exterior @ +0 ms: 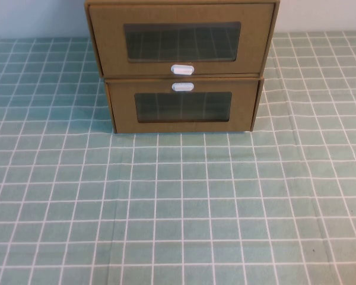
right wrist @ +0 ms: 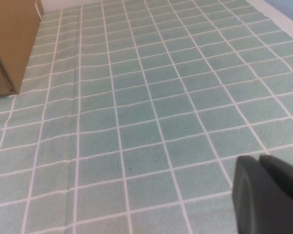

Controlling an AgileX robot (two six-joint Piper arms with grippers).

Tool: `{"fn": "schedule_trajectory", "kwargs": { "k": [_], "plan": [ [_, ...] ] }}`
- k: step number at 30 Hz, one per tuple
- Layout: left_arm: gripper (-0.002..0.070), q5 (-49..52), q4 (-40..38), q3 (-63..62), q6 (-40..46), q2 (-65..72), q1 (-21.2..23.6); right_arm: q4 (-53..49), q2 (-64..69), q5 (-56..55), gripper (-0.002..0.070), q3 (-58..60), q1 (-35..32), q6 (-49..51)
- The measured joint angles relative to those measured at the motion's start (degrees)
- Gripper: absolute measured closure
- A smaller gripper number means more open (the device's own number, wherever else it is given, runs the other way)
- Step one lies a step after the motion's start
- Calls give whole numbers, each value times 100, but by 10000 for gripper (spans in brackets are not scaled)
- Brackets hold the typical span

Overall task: Open the shoe box
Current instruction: 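Pull the top drawer of the cardboard box fully open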

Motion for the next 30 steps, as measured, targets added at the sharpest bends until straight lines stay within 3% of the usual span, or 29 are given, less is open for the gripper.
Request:
{"fn": "schedule_trajectory", "kwargs": {
  "k": [14,18,24,30],
  "plan": [
    [679,-15,83,0,0,0,0,0,0,-13,690,0,0,0],
    [679,-627,-535,0,-67,0,0,0,0,-279,690,0,0,0],
    [679,-2843,-2207,0,-164,0,0,0,0,-2401,690,0,542,0],
    [679,-4245,-2686,0,-235,0,0,0,0,-5256,690,0,1027,0]
  ]
}}
